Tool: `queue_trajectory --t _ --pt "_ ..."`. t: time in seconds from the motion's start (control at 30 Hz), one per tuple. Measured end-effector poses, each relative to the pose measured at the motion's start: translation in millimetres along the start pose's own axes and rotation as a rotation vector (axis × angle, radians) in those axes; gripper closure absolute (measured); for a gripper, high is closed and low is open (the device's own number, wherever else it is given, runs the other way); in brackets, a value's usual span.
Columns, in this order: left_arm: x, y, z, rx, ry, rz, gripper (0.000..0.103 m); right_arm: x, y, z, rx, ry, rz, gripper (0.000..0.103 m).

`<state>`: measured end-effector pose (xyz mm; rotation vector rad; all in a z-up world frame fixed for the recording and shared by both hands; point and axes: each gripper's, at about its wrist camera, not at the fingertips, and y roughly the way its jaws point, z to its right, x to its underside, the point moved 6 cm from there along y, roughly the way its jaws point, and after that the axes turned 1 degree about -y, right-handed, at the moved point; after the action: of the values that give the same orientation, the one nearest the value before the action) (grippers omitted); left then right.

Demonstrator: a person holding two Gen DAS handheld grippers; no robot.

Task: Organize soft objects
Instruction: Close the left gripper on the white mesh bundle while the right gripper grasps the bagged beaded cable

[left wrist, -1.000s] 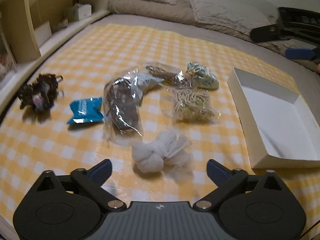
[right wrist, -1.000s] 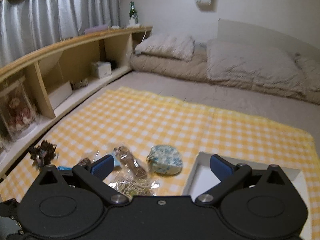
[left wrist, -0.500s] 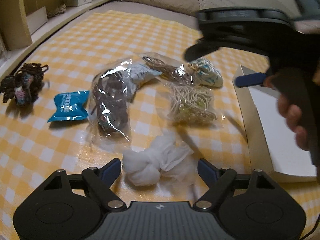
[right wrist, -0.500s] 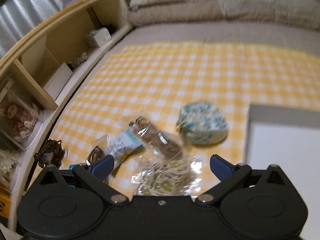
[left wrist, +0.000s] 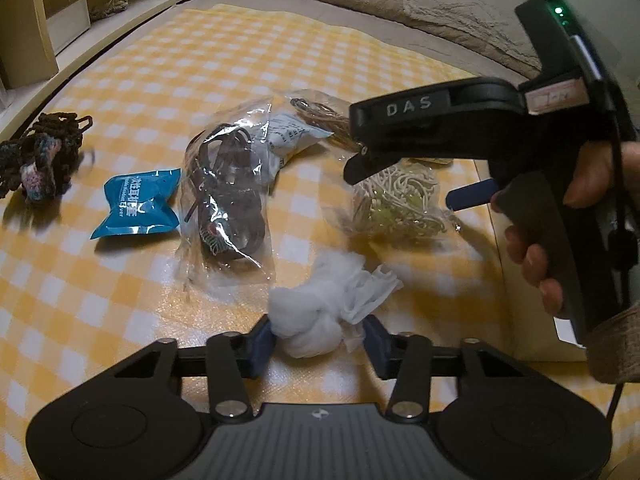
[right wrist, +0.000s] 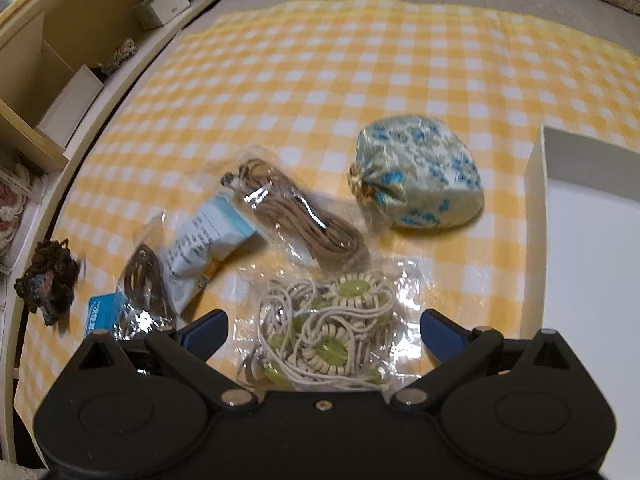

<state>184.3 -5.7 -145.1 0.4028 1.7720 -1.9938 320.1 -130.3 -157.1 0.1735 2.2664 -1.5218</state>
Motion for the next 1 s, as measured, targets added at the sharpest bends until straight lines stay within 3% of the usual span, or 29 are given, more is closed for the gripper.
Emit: queue_trajectory --t 0.1,0.27,0.4,0.57,0.63,0.7,0.83,1.0 --pt "0.5 -0.4 -0.8 0.006 -0.004 -0.003 0.066 2.0 5.1 -1.9 -0.007 -0.015 -0.014 0.001" --pt "0.3 -1.0 -2.4 0.015 -0.011 0.000 0.064 9.4 17.0 -6.7 0.016 -0.025 -0.048 0.006" --pt "-2.7 -0.8 -3.5 0.003 -0.037 0.021 0.021 9.4 18.0 -8.4 0.019 -0.033 -0.051 0.007" --pt "-11.7 4.7 0.5 0.002 -0.078 0.026 0.020 9.2 17.9 -8.3 0.023 -0.030 -0.051 0.010" --pt "-14.8 8.3 3.6 -0.008 -0.078 0.029 0.025 9.1 16.4 -9.4 0.027 -0.038 -0.047 0.017" --pt "-16.2 13.1 4.8 -0.015 -0.078 0.022 0.041 8.5 15.2 -10.4 0.024 -0.047 -0.044 0.022" --pt "-17.8 17.0 2.8 -0.027 -0.082 0.016 0.058 9.2 13.5 -13.6 0.016 -0.083 -0.042 0.029" --pt "-16.9 15.9 -0.2 -0.015 -0.085 0.010 0.065 10.0 11.5 -14.0 0.002 -0.102 -0.039 0.033"
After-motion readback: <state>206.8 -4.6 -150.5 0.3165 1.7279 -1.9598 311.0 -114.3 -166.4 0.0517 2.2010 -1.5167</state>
